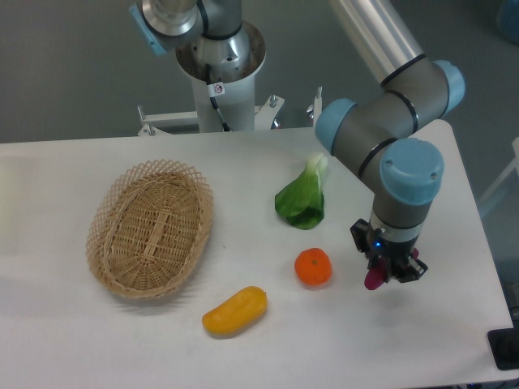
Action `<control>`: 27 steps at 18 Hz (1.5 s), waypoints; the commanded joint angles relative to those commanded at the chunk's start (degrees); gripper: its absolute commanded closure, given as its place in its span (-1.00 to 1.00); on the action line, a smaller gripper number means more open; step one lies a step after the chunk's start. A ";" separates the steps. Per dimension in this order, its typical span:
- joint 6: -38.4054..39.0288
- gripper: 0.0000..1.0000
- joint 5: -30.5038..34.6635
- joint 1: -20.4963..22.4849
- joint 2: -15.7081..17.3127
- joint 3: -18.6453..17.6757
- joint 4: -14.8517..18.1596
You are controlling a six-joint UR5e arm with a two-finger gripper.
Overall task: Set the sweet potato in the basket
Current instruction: 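Carry the held purple sweet potato over the wicker basket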
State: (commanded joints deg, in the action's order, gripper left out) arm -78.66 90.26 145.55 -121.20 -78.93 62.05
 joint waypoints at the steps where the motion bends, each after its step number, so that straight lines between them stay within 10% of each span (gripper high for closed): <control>1: 0.96 0.25 -0.09 -0.79 -0.09 0.00 0.00; 16: 10.90 0.25 -1.40 -11.16 1.58 -1.84 -0.44; 27: 10.81 0.25 -3.25 -20.65 9.75 -11.60 -0.70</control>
State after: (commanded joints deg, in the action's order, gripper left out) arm -67.85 87.01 124.90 -111.45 -90.52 61.35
